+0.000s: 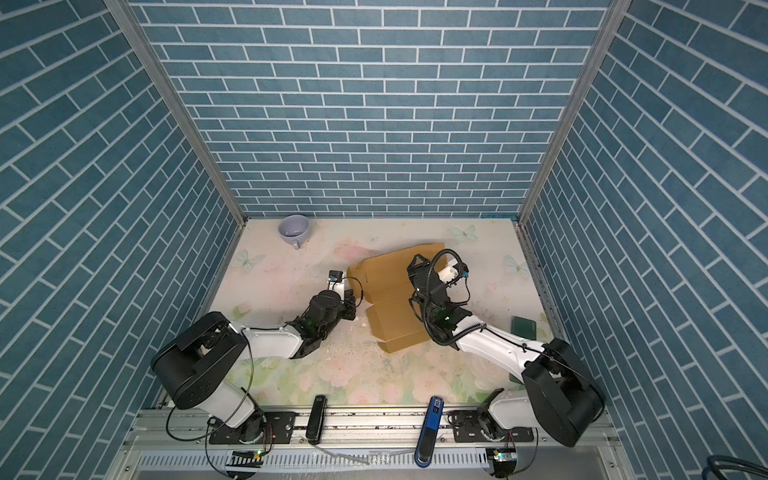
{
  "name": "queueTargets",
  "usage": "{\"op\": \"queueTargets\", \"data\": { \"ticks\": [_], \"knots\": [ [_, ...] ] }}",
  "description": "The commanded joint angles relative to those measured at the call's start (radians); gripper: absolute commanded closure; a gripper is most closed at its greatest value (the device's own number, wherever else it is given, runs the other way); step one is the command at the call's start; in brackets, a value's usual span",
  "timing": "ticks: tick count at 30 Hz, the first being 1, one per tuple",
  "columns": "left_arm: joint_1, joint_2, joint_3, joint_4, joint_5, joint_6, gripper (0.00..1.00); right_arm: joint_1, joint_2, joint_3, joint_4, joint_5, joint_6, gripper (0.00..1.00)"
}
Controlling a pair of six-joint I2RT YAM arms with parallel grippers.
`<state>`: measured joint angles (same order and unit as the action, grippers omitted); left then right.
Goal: Fold the paper box
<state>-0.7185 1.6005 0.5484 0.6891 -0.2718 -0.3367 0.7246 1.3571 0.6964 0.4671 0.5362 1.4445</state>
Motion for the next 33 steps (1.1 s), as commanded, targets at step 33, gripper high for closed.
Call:
{"op": "queueTargets", "data": {
  "ticks": [33],
  "knots": [
    [-0.087, -0.004, -0.022, 0.057, -0.08, 0.129, 0.93, -0.156, 0.293, 0.206, 0.093, -0.317, 0.156, 0.29]
  ]
}}
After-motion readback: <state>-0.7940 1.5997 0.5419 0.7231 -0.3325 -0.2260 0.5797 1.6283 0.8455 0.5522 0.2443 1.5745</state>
